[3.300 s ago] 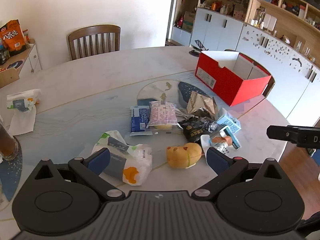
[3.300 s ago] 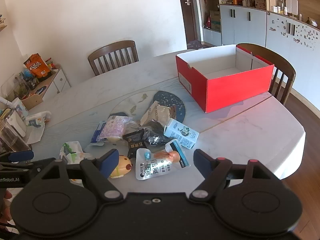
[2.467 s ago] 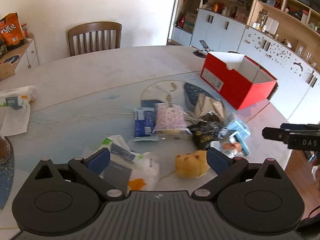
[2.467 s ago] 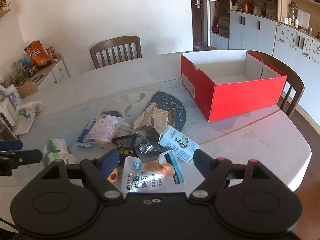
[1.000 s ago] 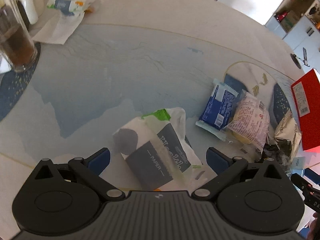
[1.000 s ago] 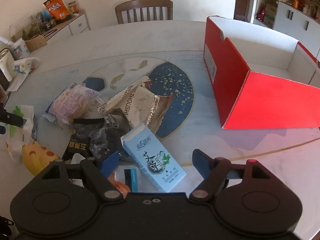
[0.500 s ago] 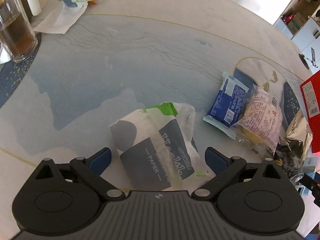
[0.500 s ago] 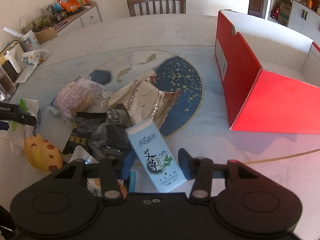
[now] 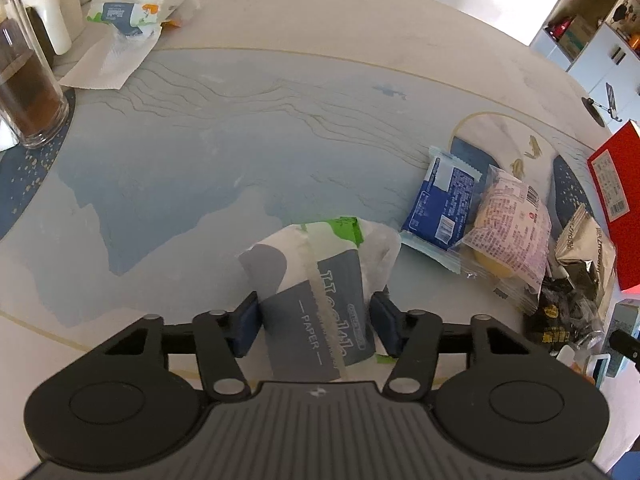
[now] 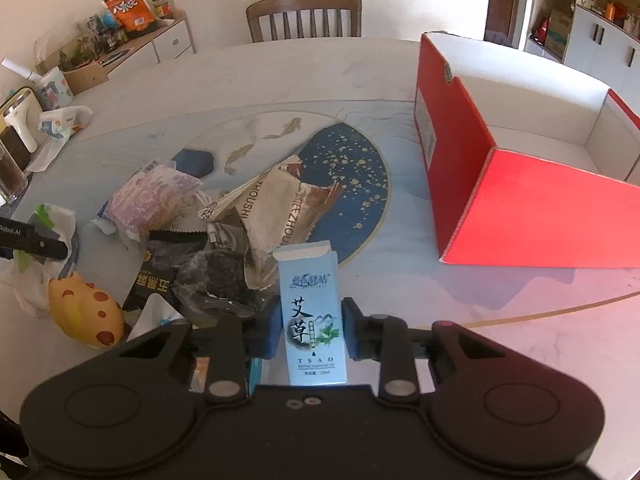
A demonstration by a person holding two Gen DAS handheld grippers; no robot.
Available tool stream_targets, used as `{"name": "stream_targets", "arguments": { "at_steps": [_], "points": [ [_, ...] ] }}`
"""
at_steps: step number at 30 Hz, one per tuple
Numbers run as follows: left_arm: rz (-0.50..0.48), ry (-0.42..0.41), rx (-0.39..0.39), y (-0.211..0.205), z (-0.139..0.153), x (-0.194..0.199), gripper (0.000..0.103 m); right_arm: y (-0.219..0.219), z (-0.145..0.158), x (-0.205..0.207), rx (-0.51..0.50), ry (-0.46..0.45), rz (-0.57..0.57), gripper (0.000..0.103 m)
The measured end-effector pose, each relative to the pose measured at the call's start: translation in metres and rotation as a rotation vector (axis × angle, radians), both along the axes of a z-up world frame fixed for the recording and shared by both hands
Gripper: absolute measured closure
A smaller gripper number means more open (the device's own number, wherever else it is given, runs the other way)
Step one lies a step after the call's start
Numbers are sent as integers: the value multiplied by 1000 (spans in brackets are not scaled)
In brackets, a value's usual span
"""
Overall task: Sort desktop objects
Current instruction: 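Close the left tool on the bread bag while the right tool grasps the milk carton, then carry the bread bag and milk carton with both tools into the red shoebox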
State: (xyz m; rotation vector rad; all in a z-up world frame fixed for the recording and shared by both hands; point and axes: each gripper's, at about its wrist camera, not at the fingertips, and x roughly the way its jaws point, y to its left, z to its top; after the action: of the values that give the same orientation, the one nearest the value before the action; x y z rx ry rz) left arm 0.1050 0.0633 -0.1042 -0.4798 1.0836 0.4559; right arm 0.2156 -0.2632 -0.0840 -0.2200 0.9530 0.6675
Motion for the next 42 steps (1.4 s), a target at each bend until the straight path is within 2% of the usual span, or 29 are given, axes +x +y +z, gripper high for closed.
{"name": "stream_targets", "arguments": {
  "at_steps": [5, 10, 18, 25, 30, 42],
  "points": [
    [-16, -14, -9, 0, 3, -7, 57, -6, 5, -3, 14, -9, -29, 74],
    [-41, -23, 1, -2, 8, -13, 61, -13, 12, -6, 33, -14, -59, 74],
    [-116, -49, 31, -15, 30, -20, 61, -21, 25, -10, 62, -15, -90, 74],
    [-184, -87, 23, -30, 54, -16, 61, -32, 47, -10, 85, -29, -104, 74],
    [-247, -108, 27, -46, 71, -5, 61, -42, 64, -5, 110, -37, -120, 74],
    [-400, -110, 15, -88, 95, 32, 61, -69, 90, 11, 101, -6, -157, 74]
  ]
}}
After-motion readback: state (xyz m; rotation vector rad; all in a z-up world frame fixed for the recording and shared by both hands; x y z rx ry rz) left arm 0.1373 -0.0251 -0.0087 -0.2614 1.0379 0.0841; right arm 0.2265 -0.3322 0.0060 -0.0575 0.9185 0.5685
